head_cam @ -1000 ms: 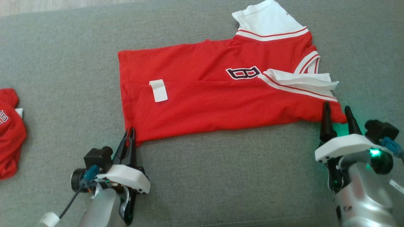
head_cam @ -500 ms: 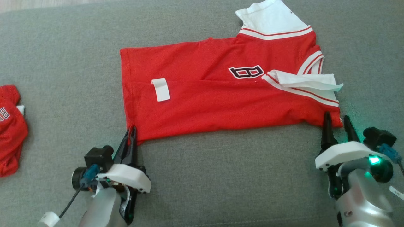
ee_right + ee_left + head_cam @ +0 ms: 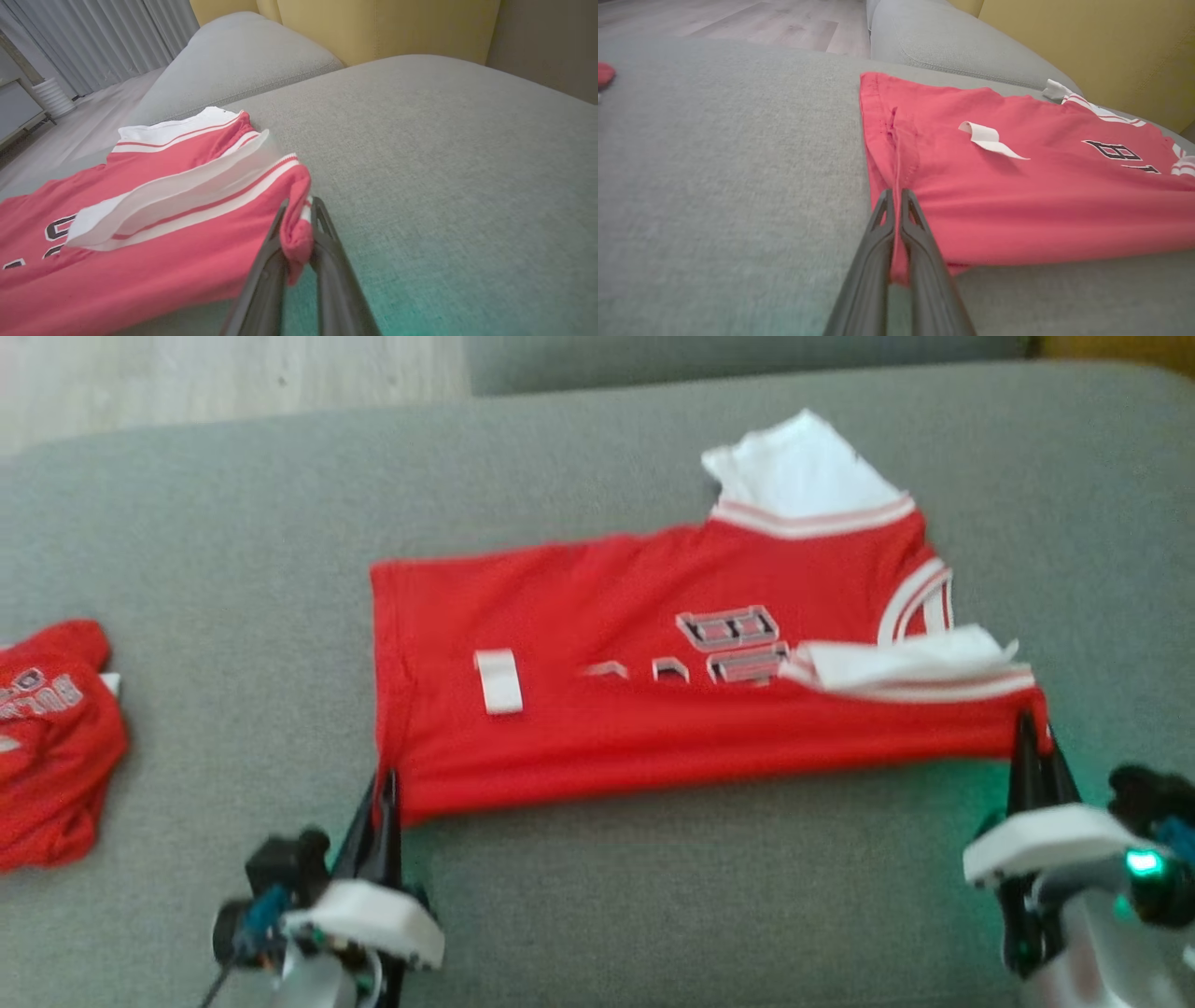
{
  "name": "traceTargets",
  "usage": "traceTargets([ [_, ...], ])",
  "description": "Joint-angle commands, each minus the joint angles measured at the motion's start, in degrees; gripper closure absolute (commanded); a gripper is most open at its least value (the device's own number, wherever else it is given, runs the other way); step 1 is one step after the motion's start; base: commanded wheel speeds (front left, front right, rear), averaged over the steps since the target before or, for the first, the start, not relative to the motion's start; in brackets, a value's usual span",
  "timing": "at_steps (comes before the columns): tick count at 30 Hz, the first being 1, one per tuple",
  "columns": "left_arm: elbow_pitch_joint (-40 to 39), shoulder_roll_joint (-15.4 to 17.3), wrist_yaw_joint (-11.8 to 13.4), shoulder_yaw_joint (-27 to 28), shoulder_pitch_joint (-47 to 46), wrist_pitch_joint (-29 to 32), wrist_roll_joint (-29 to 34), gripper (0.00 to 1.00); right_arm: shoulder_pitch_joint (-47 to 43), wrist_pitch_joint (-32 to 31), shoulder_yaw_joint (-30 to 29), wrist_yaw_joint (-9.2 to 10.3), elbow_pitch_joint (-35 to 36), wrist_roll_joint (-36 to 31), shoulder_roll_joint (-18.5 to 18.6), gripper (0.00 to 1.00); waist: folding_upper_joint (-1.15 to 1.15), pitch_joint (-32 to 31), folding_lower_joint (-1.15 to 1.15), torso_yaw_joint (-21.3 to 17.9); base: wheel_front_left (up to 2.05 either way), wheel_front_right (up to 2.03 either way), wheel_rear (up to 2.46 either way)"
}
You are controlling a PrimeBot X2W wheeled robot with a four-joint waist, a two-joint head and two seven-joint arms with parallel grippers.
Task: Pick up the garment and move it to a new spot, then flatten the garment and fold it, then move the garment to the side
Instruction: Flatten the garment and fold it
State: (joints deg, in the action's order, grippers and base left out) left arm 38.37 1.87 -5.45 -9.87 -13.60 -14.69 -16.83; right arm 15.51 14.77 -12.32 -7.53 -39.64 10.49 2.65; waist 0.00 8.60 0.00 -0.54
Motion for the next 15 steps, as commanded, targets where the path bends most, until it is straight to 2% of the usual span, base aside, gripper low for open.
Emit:
traceTargets([
  [1, -1.64, 1.01, 0.55, 2.17, 0.58, -0.3, -0.47, 1.0, -1.05, 0.23, 0.5, 0.04, 1.64, -0.15, 1.16, 1.0, 0.0, -2.09, 0.0, 0.78, 0.0, 0.0, 0.0],
  [6, -2.03, 1.01, 0.92, 1.03, 5.18, -0.3, -1.38, 1.0, -4.87, 0.23, 0.12, 0.04, 1.88, 0.23, 1.61, 1.0, 0.0, -3.98, 0.0, 1.36, 0.0, 0.0, 0.0],
  [7, -2.27, 1.01, 1.13, 0.79, 5.78, -0.3, -1.65, 0.64, -5.33, 0.23, 0.11, 0.04, 1.85, 0.4, 1.58, 0.76, 0.0, -4.02, 0.0, 1.42, 0.0, 0.0, 0.0],
  [8, -2.53, 1.01, 1.37, 0.57, 6.27, -0.3, -2.02, 0.0, -5.66, 0.23, 0.11, 0.04, 1.92, 0.57, 1.53, 0.02, 0.0, -3.95, 0.0, 1.46, 0.0, 0.0, 0.0],
  [15, -6.99, 1.01, 2.77, 0.58, 3.56, -0.3, -1.31, 0.0, -4.03, 0.23, 1.07, 0.04, 6.5, 0.57, 1.17, 0.0, 0.0, -1.11, 0.0, 1.36, 0.0, 0.0, 0.0],
])
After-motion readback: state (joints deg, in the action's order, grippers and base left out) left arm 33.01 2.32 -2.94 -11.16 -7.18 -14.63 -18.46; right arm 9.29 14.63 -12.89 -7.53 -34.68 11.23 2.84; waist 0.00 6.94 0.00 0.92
